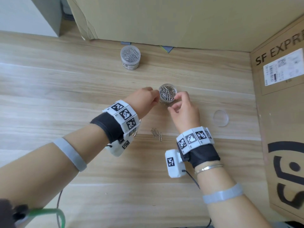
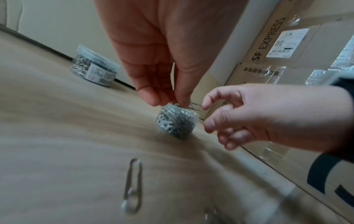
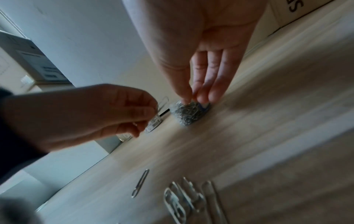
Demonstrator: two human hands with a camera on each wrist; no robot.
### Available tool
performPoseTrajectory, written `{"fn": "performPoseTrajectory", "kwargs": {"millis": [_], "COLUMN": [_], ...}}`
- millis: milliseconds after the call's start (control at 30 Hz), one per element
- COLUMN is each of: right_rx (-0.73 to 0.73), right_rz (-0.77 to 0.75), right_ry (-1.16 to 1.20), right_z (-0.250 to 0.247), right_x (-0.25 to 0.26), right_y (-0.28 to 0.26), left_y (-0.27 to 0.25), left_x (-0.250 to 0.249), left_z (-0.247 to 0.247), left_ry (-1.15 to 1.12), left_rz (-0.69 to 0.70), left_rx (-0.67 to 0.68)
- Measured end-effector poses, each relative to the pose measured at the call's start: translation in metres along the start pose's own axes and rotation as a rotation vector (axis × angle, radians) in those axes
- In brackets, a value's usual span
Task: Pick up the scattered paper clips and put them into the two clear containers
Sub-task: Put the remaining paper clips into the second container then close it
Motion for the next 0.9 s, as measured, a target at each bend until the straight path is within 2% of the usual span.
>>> {"fn": "performPoseTrajectory", "kwargs": {"millis": [133, 300, 367, 467, 633, 900], "right_rx": [0.014, 0.316, 0.383, 0.427, 0.482, 0.537], "right_rz": [0.027, 0.062, 0.064, 0.055, -0.023, -0.083], "right_ry": [-0.027, -0.072, -0.077, -0.128, -0.236, -0.337], "right_z": [0.005, 0.035, 0.042, 0.045, 0.051, 0.068], "right_x": [-0.003, -0.004, -0.004, -0.003, 0.014, 0.025], "right_y": [-0.012, -0.030, -0.036, -0.040, -0.045, -0.045], "left_y": [0.016, 0.029, 0.031, 0.032, 0.019, -0.006], "left_x": [-0.014, -0.024, -0.027, -0.027, -0.021, 0.023], "left_z": [-0.020, -0.018, -0.015, -0.013, -0.023, 0.006], "left_ry": [-0.030, -0.012, 0.004, 0.001, -0.045, 0.114], "left_rz": [0.000, 0.002, 0.005, 0.007, 0.020, -0.144], "left_rx": [-0.100, -0.088, -0.078, -0.070, -0.155, 0.032]}}
Point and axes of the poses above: each hand's wrist, its own y-axis towards the middle knuckle, its own z-axis out of the palm, x = y × z, the point moved 10 cm from there along y, towards the middle knuckle, and after that the axes turned 10 degrees about -z, right-handed, at the moved point
